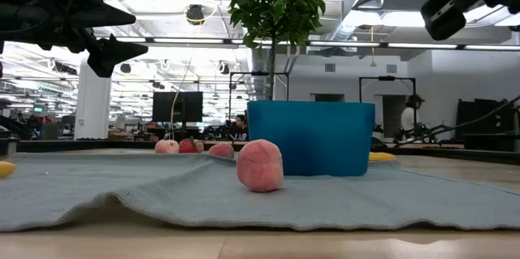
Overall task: Pick and placing Produce into tupperware
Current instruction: Put the blueberry into the bin
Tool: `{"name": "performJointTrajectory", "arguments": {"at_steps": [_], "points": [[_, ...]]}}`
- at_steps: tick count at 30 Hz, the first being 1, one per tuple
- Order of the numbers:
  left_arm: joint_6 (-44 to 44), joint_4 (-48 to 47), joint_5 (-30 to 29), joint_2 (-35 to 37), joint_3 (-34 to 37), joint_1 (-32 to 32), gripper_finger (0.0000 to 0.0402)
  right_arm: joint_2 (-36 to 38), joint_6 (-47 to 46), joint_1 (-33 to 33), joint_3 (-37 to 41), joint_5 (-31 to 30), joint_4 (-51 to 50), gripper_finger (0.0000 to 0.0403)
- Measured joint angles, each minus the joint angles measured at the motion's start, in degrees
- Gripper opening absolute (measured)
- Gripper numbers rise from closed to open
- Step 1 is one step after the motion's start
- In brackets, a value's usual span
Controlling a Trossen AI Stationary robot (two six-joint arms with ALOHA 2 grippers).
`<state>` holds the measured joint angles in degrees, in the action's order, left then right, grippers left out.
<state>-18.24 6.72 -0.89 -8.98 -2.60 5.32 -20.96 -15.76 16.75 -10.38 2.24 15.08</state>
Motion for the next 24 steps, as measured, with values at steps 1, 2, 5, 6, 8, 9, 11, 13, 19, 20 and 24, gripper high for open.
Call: {"name": "performJointTrajectory", "arguments": {"at_steps": [1, 2, 5, 6, 8, 9, 11, 13, 19, 20, 24], "points": [[0.0, 0.0, 0.0, 0.0, 0.0, 0.0, 0.0316, 1.1, -0.7, 0.0, 1.0, 0.3, 1.5, 0.0072], [0.0, 0.0, 0.0, 0.0, 0.0, 0.0, 0.0316, 2.2, -1.0, 0.0, 1.7, 0.7, 2.2, 0.0072], [0.0, 0.0, 0.0, 0.0, 0.0, 0.0, 0.0316, 5.4, -1.6, 0.1, 3.1, 2.4, 2.2, 0.0072], [0.0, 0.0, 0.0, 0.0, 0.0, 0.0, 0.0316, 6.3, -1.6, 0.1, 3.5, 4.0, 2.1, 0.0072], [0.0, 0.0, 0.0, 0.0, 0.0, 0.0, 0.0316, 8.0, -1.4, 0.1, 4.0, 6.8, 2.2, 0.0072], [0.0, 0.0, 0.0, 0.0, 0.0, 0.0, 0.0316, 8.9, -1.0, 0.1, 4.3, 8.6, 2.0, 0.0072], [0.0, 0.0, 0.0, 0.0, 0.0, 0.0, 0.0316, 10.2, 0.6, 0.1, 4.5, 14.6, 1.9, 0.0072], [0.1, 0.0, 0.0, 0.0, 0.0, 0.0, 0.0316, 11.4, 1.0, 0.1, 4.8, 22.1, 1.7, 0.0072], [0.1, 0.0, 0.0, 0.0, 0.0, 0.0, 0.0316, 12.9, 1.4, 0.1, 4.8, 29.1, 1.0, 0.0072], [0.1, 0.0, 0.0, 0.0, 0.0, 0.0, 0.0316, 13.1, 2.1, -0.1, 4.8, 29.1, 0.9, 0.0072], [0.2, -0.2, -1.2, 0.0, 0.0, 0.0, 0.0316, 13.3, 2.7, -1.9, 4.8, 26.0, 0.6, 0.0072]]}}
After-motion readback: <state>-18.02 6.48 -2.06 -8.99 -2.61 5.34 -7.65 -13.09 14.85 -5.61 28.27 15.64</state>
